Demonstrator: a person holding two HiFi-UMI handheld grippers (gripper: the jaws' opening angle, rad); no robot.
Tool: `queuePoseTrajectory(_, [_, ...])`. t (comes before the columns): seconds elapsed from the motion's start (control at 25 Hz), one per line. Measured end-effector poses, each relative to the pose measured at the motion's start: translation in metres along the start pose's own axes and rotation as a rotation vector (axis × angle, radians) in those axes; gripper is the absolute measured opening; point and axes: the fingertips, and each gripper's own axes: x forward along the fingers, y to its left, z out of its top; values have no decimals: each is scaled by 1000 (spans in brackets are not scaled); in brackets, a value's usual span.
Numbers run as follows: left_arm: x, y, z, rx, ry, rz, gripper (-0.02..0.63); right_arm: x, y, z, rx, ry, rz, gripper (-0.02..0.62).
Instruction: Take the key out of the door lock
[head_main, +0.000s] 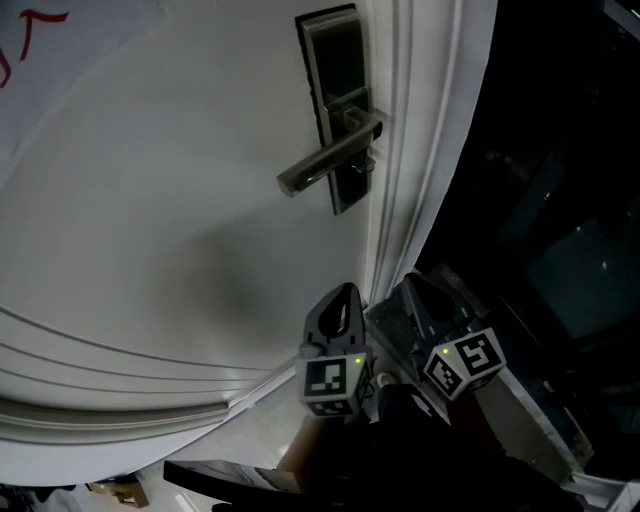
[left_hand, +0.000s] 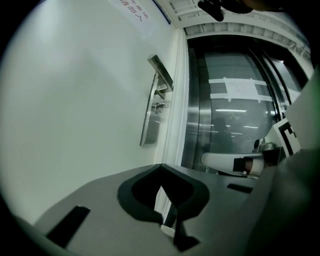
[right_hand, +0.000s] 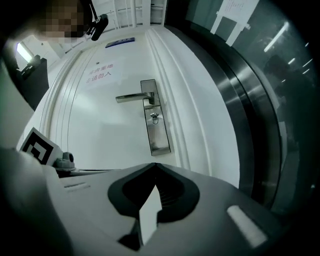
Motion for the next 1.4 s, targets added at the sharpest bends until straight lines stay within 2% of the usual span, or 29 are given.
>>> queuePoseTrajectory(0.24, [-5, 22, 13, -17, -38, 181, 0, 30, 6, 21, -100, -23, 195, 2])
queuePoseTrajectory(0.4, [-12, 38, 13, -33, -71, 299, 0, 45, 12, 30, -160, -50, 285, 1])
queuePoseTrajectory(0.56, [-24, 49, 12, -60, -92, 417, 0, 57, 23, 35, -161, -66, 404, 2])
queuePoseTrajectory(0.72, [-34, 53, 16, -63, -107, 484, 0, 61, 29, 41, -159, -92, 464, 2])
queuePoseTrajectory(0.84, [-44, 57, 19, -57, -116, 523, 0, 63, 27, 51, -213, -123, 451, 9])
queuePoseTrajectory(0.96, [-54, 63, 24, -51, -128, 550, 0, 66, 20, 68, -327, -168, 389, 28])
queuePoseTrajectory(1.04, [-59, 66, 29, -43, -137, 553, 0, 68, 16, 80, -429, -192, 350, 34])
queuePoseTrajectory(1.16, [-66, 70, 34, -29, -148, 553, 0, 72, 14, 97, -602, -210, 296, 78])
queuePoseTrajectory(1.28, [-69, 72, 35, -29, -150, 545, 0, 80, 16, 114, -792, -255, 247, 81])
queuePoseTrajectory(1.4, [-70, 73, 37, -32, -156, 536, 0, 93, 22, 120, -1003, -252, 213, 81])
